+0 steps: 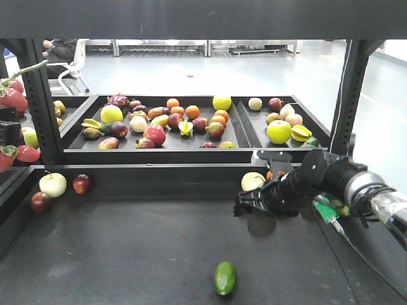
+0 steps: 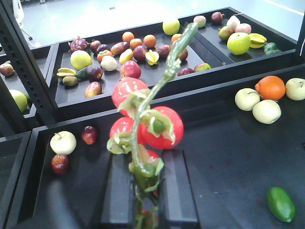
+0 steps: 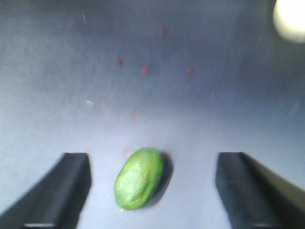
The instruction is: Pick snacks and fruit into basket
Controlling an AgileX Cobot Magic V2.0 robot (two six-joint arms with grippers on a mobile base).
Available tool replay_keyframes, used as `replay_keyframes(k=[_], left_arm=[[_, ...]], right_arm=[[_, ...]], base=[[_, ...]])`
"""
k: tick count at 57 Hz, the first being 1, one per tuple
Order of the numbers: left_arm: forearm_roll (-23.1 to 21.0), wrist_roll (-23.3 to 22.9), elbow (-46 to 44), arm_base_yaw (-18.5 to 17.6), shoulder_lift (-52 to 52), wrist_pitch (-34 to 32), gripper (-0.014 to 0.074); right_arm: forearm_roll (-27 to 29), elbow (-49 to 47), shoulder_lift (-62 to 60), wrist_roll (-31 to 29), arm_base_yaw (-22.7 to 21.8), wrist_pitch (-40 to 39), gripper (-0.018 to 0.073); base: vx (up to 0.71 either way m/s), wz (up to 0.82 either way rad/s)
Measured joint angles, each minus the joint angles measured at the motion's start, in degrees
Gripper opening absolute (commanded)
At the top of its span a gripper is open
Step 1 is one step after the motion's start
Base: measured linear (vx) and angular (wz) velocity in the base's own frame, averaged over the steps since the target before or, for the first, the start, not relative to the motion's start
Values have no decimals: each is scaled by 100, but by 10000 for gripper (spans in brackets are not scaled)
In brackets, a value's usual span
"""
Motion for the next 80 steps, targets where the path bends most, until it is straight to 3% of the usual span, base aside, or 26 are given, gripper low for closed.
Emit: replay_keyframes(k=[49, 67, 80], left_arm=[[0, 0, 0, 0, 0, 0, -6], [17, 0, 0, 0, 0, 0, -6], [24, 0, 0, 0, 0, 0, -6]], right_arm=[[-92, -882, 1545, 1392, 297, 460, 546], [55, -882, 1752, 1451, 397, 104, 547], [43, -887, 1757, 1386, 434, 325, 547]], base=[[0, 0], [0, 0], [0, 0]])
